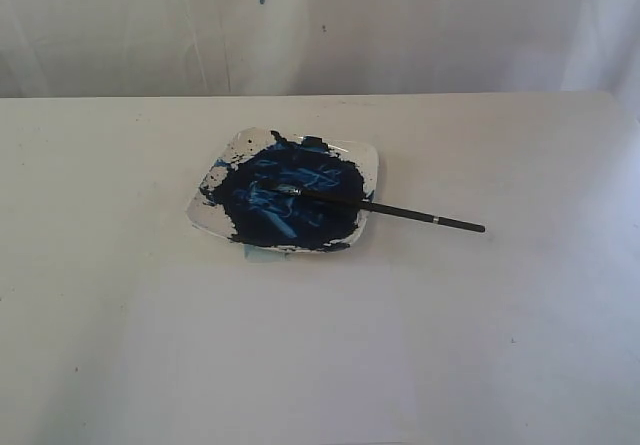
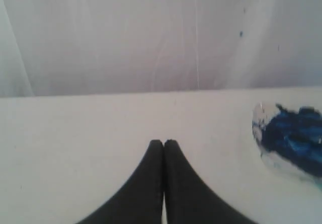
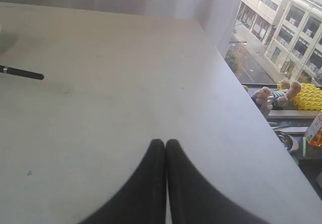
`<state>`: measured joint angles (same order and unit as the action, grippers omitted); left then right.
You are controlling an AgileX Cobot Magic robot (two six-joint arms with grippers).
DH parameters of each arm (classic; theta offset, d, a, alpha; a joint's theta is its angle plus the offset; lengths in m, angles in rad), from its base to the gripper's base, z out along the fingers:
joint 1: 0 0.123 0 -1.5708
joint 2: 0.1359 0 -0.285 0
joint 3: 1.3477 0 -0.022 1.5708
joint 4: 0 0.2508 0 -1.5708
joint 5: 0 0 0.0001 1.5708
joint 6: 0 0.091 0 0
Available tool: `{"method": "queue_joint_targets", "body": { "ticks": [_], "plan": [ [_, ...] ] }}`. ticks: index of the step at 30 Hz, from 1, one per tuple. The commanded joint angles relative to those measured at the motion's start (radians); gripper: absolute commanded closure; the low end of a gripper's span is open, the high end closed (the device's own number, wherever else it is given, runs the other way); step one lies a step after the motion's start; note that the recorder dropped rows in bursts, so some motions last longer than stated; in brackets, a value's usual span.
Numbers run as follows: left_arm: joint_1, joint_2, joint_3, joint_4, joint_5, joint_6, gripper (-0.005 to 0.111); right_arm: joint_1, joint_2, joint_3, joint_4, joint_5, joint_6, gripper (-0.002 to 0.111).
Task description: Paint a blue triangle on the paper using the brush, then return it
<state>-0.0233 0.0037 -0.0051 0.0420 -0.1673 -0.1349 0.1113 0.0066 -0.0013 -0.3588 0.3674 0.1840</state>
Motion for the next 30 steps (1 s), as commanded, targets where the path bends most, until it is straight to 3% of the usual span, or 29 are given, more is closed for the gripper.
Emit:
{"method": "queue_joint_targets", "body": {
  "ticks": [1, 9, 14, 20, 22, 27, 30],
  "plan": [
    [-0.004, -0.004, 0.005, -0.012, -0.228, -0.083, 0.107, -0.002, -0.007, 0.001, -0.005, -0.068, 0.005, 0.108],
    [-0.004, -0.004, 0.005, -0.008, -0.292, -0.129, 0.107, -0.002, -0.007, 0.001, -0.005, -0.187, 0.005, 0.108],
    [-0.004, 0.003, -0.125, 0.001, -0.287, 0.004, 0.107, -0.002, -0.007, 0.001, -0.003, -0.232, 0.005, 0.108],
    [0.0, 0.223, -0.371, -0.011, -0.235, 0.066, 0.107, -0.002, -0.007, 0.001, 0.111, -0.401, 0.007, 0.108],
    [0.0, 0.325, -0.434, -0.013, -0.173, 0.035, 0.107, -0.002, -0.007, 0.001, 0.123, -0.445, 0.007, 0.108],
    [0.0, 0.669, -0.549, -0.011, -0.165, -0.035, 0.107, -0.002, -0.007, 0.001, 0.144, -0.579, 0.007, 0.108],
    [0.0, 0.847, -0.644, 0.055, -0.098, -0.11, 0.107, -0.002, -0.007, 0.001, 0.144, -0.609, 0.062, 0.108]
  ]
}}
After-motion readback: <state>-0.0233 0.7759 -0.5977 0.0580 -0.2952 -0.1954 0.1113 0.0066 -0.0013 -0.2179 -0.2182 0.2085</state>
